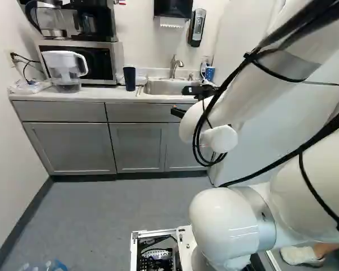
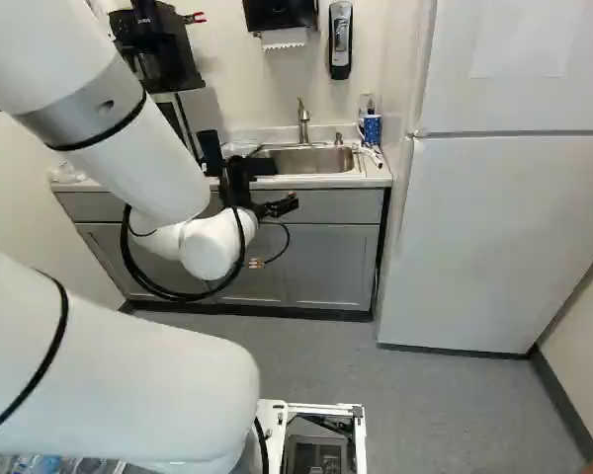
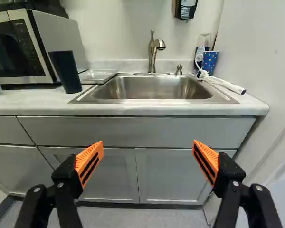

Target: Rinse the cup and place it in the tray

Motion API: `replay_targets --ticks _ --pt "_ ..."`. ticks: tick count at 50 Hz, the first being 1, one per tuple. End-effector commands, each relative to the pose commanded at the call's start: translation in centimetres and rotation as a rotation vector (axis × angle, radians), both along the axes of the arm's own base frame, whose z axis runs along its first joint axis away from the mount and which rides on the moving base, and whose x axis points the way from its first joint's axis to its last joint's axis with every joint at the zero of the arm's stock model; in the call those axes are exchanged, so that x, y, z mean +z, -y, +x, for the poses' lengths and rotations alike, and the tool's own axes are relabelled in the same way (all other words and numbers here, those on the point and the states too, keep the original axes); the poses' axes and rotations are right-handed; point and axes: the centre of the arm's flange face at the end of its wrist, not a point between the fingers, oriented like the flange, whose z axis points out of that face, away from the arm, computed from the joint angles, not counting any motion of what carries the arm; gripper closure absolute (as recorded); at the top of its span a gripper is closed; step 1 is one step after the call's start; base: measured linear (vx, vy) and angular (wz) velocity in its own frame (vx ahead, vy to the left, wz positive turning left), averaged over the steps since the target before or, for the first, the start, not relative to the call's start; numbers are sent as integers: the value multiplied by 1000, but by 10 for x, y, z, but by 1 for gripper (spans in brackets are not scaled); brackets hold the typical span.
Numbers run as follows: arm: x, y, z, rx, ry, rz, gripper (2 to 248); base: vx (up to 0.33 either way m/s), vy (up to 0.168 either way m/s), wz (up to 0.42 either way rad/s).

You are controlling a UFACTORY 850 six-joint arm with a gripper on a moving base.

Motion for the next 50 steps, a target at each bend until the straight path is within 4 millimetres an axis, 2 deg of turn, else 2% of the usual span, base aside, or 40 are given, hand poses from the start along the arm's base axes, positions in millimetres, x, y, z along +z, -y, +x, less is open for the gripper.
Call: replay_targets --ticks 50 --pt "52 0 35 0 116 -1 3 0 0 0"
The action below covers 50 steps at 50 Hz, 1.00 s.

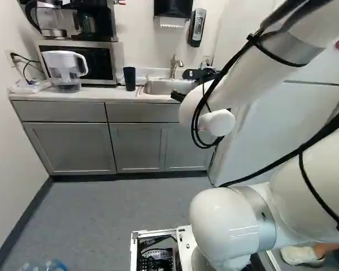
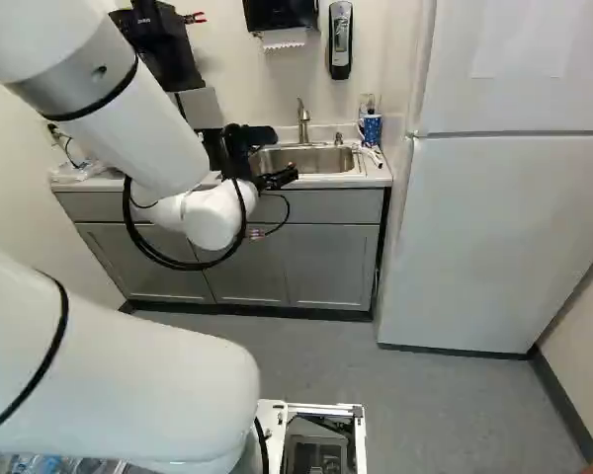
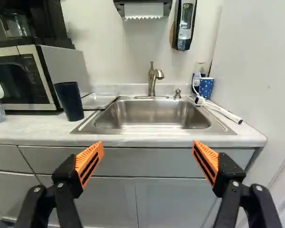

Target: Rinse the cup and place it in the tray

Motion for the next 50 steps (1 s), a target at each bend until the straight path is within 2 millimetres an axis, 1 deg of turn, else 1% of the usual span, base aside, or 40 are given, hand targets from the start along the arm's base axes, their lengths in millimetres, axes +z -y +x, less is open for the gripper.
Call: replay_targets --ticks 50 --pt "46 0 29 0 24 0 3 0 0 0"
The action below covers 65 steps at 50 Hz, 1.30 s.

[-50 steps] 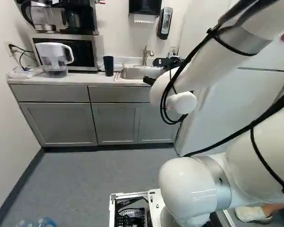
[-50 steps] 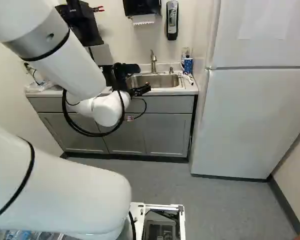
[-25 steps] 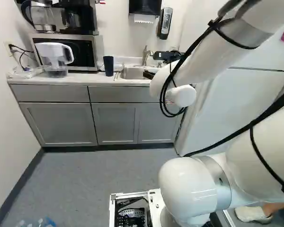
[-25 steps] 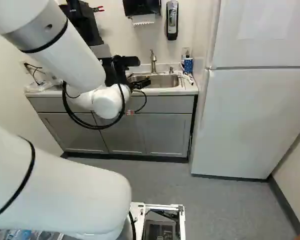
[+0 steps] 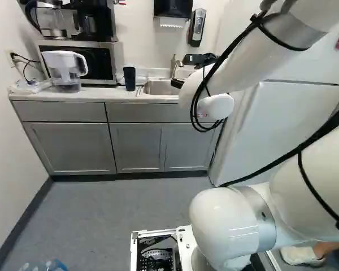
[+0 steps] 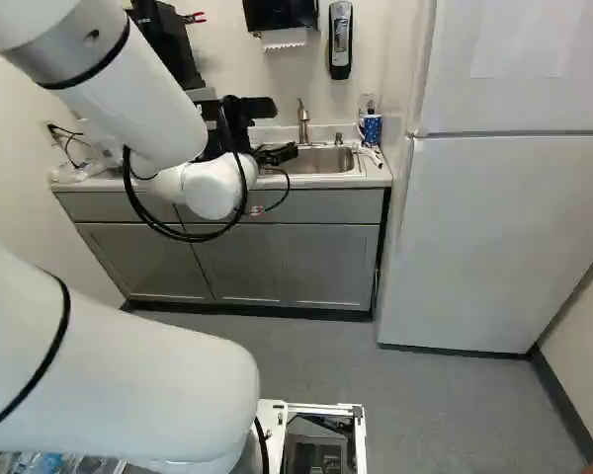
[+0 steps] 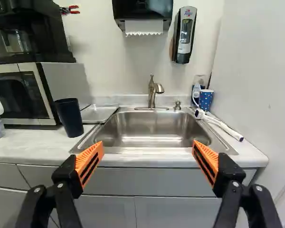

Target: Rinse the cup and place it in the tray

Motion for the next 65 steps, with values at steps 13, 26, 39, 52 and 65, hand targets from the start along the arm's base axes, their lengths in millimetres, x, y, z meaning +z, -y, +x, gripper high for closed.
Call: replay_targets --ticks 13,26,39,52,65 --pt "12 0 7 0 5 0 3 0 0 0" --pt "24 0 14 0 9 0 3 0 0 0" --pt "36 0 22 0 13 0 3 0 0 0" --pt "48 0 28 0 17 0 3 0 0 0" --pt "60 0 34 0 16 0 3 0 0 0"
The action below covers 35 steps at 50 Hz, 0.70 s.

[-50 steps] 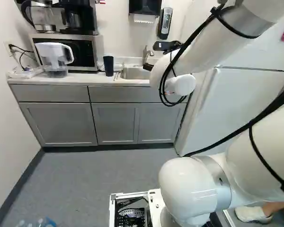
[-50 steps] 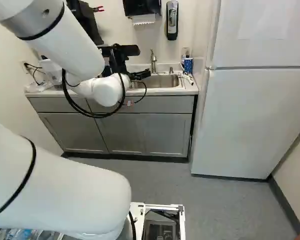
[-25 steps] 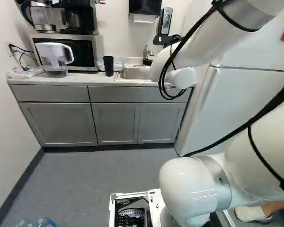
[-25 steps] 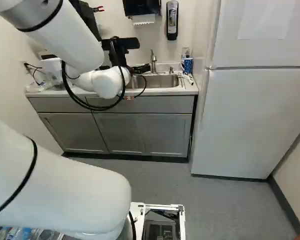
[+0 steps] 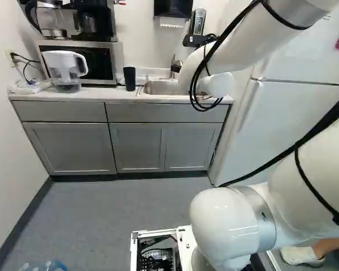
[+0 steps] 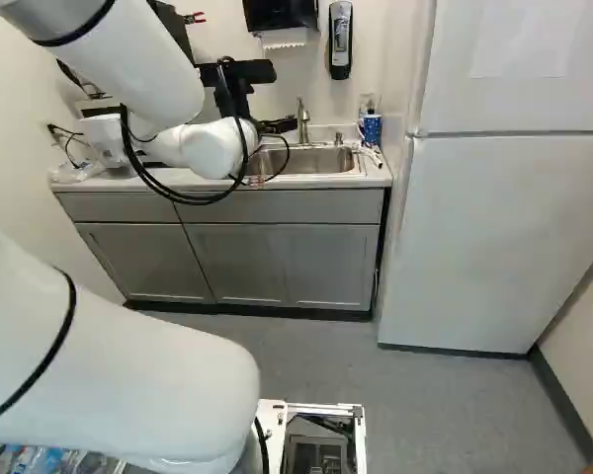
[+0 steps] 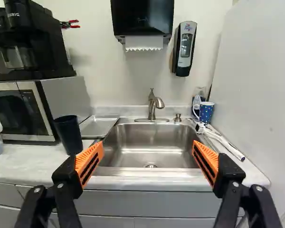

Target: Rinse the cup and place it in the tray

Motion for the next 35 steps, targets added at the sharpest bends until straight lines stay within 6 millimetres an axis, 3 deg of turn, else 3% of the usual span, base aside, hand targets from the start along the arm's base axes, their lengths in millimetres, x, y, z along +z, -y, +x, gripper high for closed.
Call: replay_targets --ticks 35 --pt "30 0 16 0 -30 0 3 0 0 0"
